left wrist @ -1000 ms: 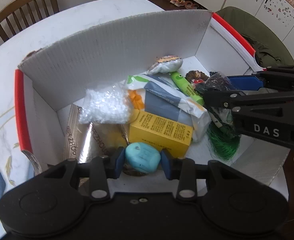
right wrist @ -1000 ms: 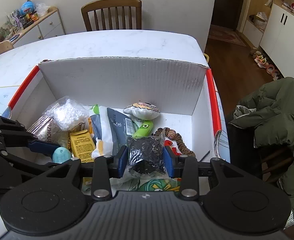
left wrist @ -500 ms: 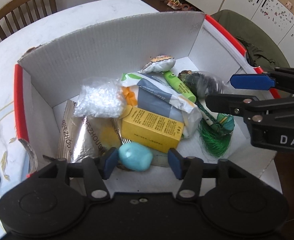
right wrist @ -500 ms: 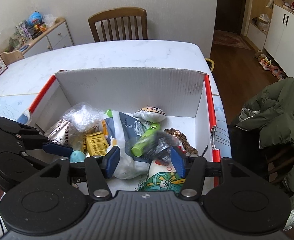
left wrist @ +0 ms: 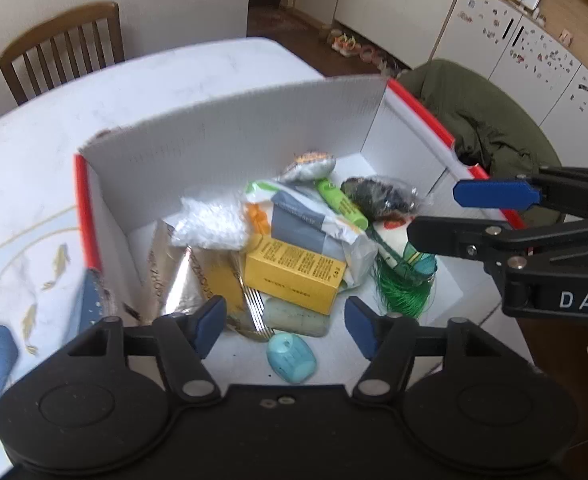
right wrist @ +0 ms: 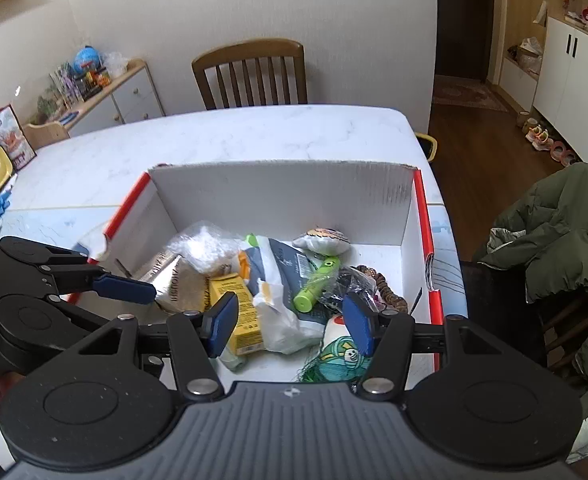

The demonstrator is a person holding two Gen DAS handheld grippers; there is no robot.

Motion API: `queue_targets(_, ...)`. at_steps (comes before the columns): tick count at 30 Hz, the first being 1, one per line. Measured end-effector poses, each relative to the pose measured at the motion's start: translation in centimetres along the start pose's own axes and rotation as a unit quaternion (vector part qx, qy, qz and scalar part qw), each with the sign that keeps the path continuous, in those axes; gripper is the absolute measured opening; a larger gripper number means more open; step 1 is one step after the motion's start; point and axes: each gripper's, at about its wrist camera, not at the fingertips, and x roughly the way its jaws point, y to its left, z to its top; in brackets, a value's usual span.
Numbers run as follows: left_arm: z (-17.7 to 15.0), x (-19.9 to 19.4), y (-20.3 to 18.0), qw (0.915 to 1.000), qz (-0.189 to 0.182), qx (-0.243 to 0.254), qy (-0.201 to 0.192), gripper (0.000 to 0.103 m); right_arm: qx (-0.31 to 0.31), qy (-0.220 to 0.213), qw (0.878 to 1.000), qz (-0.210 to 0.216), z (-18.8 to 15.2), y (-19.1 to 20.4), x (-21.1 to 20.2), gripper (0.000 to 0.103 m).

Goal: Organize objects
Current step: 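Open both grippers to release the teal soap and black bag in the box, then withdraw both grippers up and away from the shoebox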

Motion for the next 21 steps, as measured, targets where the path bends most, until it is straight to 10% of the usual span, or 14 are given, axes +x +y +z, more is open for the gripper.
queue_targets(21, -1.7, -7.9, 1.2, 0.9936, 0.014, 0.022, -0.11, 0.093, 0.04, -0.072, 0.997, 0.008, -1.9, 2.8, -6.2, 0.079)
